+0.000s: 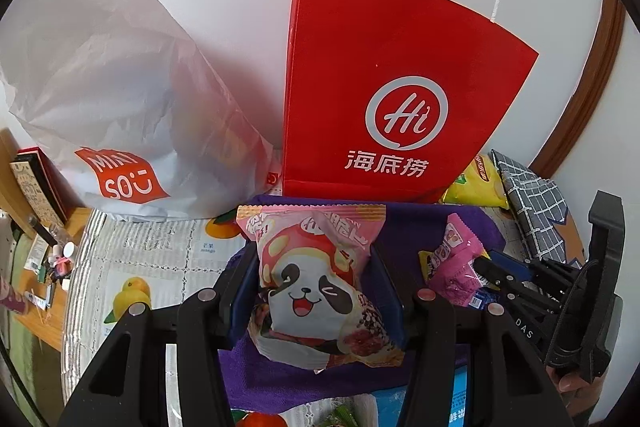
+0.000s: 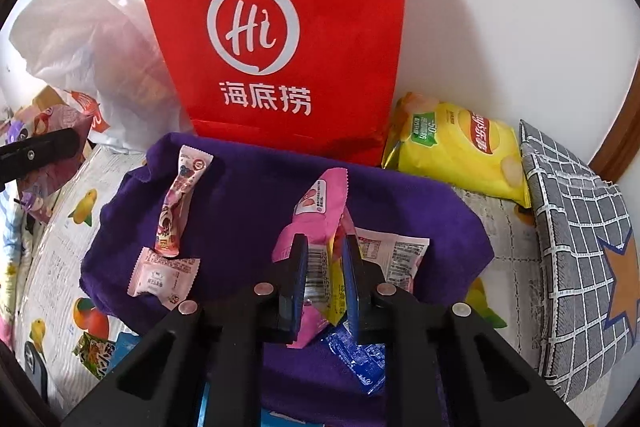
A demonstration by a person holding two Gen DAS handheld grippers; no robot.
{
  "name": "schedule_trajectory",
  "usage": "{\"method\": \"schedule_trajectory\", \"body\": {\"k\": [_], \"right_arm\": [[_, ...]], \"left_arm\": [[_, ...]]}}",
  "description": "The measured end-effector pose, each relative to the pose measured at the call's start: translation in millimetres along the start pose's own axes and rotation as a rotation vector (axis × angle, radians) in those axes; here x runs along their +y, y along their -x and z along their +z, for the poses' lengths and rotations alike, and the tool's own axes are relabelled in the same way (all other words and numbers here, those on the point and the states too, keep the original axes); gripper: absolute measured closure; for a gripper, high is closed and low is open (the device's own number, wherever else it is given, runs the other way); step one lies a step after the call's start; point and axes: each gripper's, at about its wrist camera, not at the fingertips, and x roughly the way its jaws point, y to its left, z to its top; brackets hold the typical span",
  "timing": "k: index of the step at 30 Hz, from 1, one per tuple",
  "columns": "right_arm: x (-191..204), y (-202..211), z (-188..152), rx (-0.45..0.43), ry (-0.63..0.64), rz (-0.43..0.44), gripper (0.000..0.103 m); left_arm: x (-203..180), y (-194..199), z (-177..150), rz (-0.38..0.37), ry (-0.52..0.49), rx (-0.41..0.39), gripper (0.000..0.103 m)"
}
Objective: Organize snacks
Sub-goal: 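Carry the panda packet and pink chip bag over the purple towel with both tools, then release the pink chip bag on the towel while the left tool releases the panda packet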
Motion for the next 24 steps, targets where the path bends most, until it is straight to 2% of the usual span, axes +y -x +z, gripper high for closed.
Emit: {"method": "schedule_trajectory", "body": {"k": [5, 8, 13, 18, 21, 24], "right_arm": [[1.6, -8.1, -1.2, 0.016, 0.016, -0.007, 0.062], [3.7, -15.3, -2.7, 0.021, 0.021, -0.016, 0.052], [7.9, -36.3, -8.2, 0.061, 0.020, 0.002, 0.050], [13.7, -35.9, -10.1, 0.048, 0.037, -0.006, 0.061], [13.5, -26.9, -7.1, 0.030, 0.006, 0.071, 0.061], [14.9, -27.8, -7.3, 0.052, -0.004, 0.151, 0.061]], "left_arm": [[2.3, -1.9, 0.0, 0.000, 0.007, 0.008, 0.052], [2.8, -1.7, -0.5, -0.006, 0.008, 0.010, 0.052], [2.2, -4.9, -1.8, -0.009, 0.001, 0.020, 0.052], [3.0, -8.0, -3.0, -0.007, -0.001, 0.027, 0.052], [4.7, -8.4, -3.4, -0.005, 0.005, 0.029, 0.052], [5.0, -6.5, -3.5, -0.005, 0.004, 0.025, 0.052]]}}
